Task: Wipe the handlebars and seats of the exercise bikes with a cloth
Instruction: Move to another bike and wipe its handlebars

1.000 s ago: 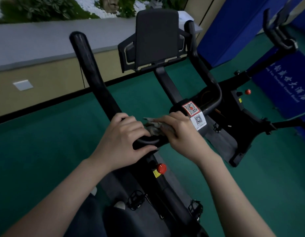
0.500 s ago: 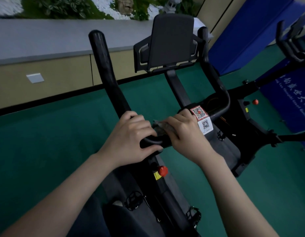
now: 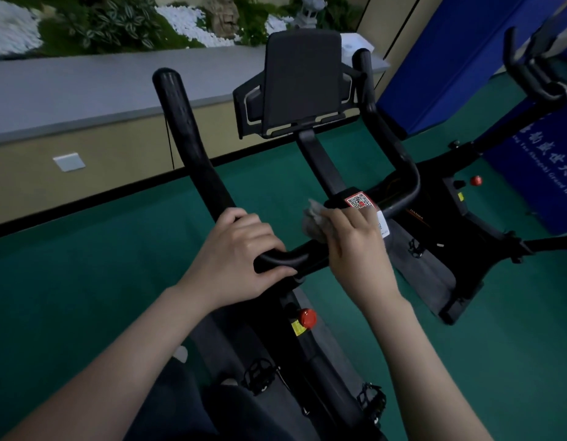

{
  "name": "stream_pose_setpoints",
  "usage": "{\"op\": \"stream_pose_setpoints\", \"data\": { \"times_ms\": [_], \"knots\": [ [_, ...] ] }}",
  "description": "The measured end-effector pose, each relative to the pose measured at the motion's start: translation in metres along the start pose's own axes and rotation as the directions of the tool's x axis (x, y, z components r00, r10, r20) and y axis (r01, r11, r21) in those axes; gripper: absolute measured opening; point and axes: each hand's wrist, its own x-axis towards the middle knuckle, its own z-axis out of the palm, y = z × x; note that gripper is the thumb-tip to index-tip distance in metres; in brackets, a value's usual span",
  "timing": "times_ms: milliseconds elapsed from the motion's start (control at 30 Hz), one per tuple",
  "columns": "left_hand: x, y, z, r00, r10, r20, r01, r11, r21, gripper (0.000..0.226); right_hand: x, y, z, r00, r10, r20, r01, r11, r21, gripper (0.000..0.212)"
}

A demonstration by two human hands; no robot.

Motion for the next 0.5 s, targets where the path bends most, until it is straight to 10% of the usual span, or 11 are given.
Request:
{"op": "stream_pose_setpoints", "data": {
  "times_ms": [500],
  "knots": [
    [-0.012, 0.018, -0.021, 0.998, -0.062, -0.020, 0.063, 0.996, 0.059, 0.043, -0.018, -0.008, -0.004, 0.929, 0.360, -0.084, -0.243, 0.767, 0.594, 0.022]
  ]
}}
